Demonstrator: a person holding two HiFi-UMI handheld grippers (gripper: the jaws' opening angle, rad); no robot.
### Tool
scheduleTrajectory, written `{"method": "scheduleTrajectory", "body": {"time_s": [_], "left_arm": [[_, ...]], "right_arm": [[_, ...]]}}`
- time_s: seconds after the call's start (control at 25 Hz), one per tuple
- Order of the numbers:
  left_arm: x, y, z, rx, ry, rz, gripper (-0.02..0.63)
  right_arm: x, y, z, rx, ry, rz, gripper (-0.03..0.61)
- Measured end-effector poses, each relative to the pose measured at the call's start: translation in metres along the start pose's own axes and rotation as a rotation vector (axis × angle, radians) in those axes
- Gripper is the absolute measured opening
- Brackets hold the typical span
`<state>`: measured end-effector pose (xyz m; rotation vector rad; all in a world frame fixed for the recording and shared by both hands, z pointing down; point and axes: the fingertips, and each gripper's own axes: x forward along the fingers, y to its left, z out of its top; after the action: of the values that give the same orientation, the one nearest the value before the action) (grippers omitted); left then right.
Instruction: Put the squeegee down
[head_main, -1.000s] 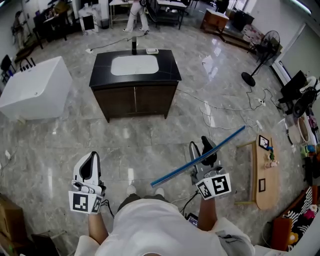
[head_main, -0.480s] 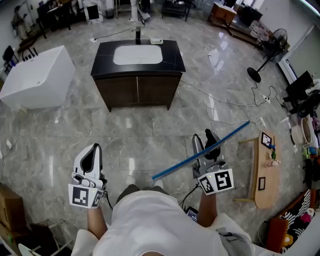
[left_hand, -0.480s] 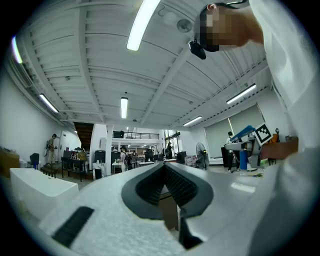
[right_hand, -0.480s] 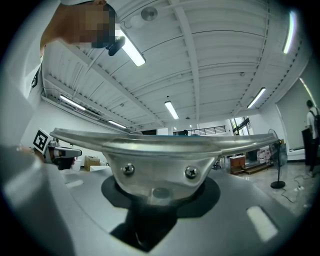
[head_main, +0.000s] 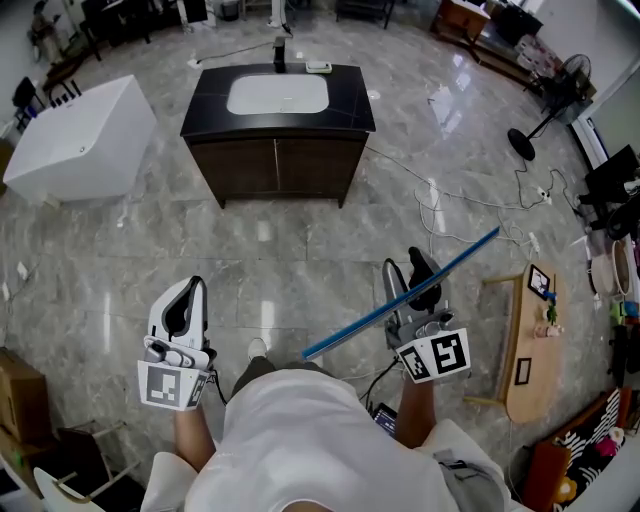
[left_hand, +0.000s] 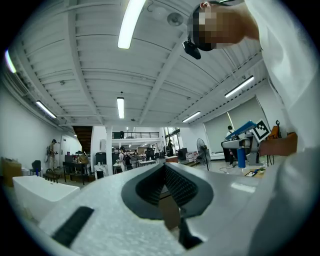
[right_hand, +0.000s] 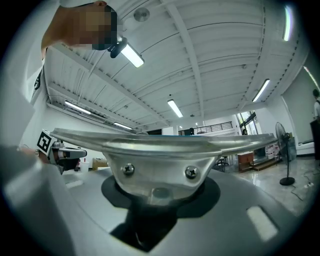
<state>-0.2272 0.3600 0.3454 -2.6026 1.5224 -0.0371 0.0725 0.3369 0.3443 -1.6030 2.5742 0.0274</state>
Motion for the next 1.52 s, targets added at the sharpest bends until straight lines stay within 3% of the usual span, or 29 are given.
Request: {"method": "scheduleTrajectory", "body": {"time_s": [0.2, 0.4, 0.64, 0.92, 1.08, 1.24, 1.52], "left_arm": [[0.021, -0.024, -0.004, -0.006, 0.016, 0.002, 0.0], [0.059, -0.042, -0.008, -0.01, 0.017, -0.028, 0.0], [0.112, -0.029, -0.025, -0.013, 0.022, -0.086, 0.0], [0.217, 0.046, -0.058, -0.076, -0.009, -0.154, 0.0], [0.292, 0.117, -0.065, -0.121, -0.036, -0.2, 0.0], [0.365, 0.183, -0.061, -0.114, -0.067, -0.254, 0.0], [0.441, 0.256, -0.068, -0.166, -0.083, -0.219, 0.0]], "right_arm": [[-0.006, -0.024, -0.006, 0.002, 0.014, 0.024, 0.178], [-0.009, -0.066, -0.012, 0.004, 0.015, -0.032, 0.178], [0.024, -0.092, -0.027, 0.032, 0.026, -0.051, 0.178], [0.129, -0.12, -0.038, -0.012, 0.047, -0.102, 0.178], [0.23, -0.128, -0.035, -0.031, 0.071, -0.13, 0.178], [0.333, -0.126, -0.028, -0.049, 0.066, -0.129, 0.177], [0.427, -0.15, -0.044, -0.07, 0.137, -0.147, 0.178]]}}
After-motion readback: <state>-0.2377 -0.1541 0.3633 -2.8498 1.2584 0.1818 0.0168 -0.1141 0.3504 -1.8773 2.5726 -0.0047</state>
